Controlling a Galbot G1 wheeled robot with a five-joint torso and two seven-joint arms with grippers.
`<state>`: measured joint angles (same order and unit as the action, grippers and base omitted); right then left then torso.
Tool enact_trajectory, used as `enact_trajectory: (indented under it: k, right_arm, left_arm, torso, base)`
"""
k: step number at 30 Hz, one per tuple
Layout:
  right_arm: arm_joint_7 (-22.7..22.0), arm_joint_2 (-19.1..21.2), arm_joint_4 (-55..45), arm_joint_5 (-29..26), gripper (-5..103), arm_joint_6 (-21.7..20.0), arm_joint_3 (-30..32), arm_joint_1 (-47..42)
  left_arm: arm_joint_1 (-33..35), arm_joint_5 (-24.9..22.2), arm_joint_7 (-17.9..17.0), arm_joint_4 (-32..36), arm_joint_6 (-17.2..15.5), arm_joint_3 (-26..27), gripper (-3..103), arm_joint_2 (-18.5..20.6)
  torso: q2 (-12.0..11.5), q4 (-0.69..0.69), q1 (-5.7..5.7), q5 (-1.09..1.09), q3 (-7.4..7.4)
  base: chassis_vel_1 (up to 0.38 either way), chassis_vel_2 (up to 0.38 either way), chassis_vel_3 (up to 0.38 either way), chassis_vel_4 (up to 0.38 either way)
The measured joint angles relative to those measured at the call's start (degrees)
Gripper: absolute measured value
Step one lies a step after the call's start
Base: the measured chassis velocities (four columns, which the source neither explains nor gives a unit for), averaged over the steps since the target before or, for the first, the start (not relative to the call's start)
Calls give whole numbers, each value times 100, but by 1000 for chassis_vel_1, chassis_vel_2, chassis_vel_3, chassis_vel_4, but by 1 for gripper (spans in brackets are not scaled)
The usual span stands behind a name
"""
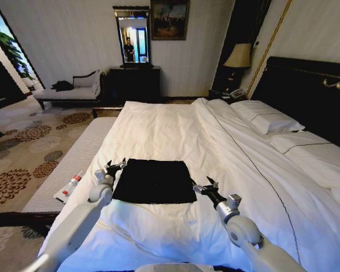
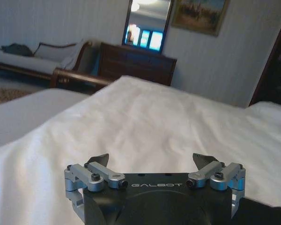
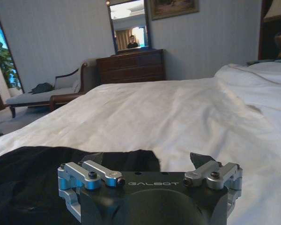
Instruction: Fold the clothes on the bed.
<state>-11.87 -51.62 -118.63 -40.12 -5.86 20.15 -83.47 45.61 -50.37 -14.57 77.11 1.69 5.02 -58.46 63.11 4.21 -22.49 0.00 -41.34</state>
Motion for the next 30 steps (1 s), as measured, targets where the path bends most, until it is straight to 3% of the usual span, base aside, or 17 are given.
enact_trajectory:
  k: [8, 10, 15, 21, 26, 30]
  right_arm:
    - [-35, 23, -43, -39, 100, -11, 154, -114]
    - [-79, 68, -54, -102, 100, -46, 186, -113]
    - [-139, 136, -84, -216, 100, -82, 261, -95]
    - [-169, 152, -128, -253, 100, -94, 285, -99]
    - [-176, 155, -156, -260, 100, -98, 315, -123]
    - [-183, 169, -181, -305, 100, -98, 360, -131]
  left_arm:
    - [-627, 51, 82, -961, -206, -273, 100, -278]
    - [-800, -10, 136, -1174, -447, -323, 100, -344]
    - [-917, -222, 256, -1178, -828, -466, 100, -318]
    - [-1007, -317, 330, -1169, -928, -553, 102, -319]
    - [-1057, -291, 336, -1223, -945, -576, 96, -362]
    - [-1083, -317, 292, -1255, -997, -605, 82, -385]
  torso:
    - [0, 0, 0, 0, 1]
    - [0, 0, 0, 0, 0]
    - [0, -1, 0, 0, 1]
    - [0, -1, 0, 0, 1]
    - [0, 0, 1, 0, 1]
    - [0, -1, 1, 0, 1]
  base:
    - [0, 0, 0, 0]
    - [0, 0, 0, 0]
    - [0, 0, 0, 0]
    - [0, 0, 0, 0]
    - [0, 0, 0, 0]
    - [0, 0, 0, 0]
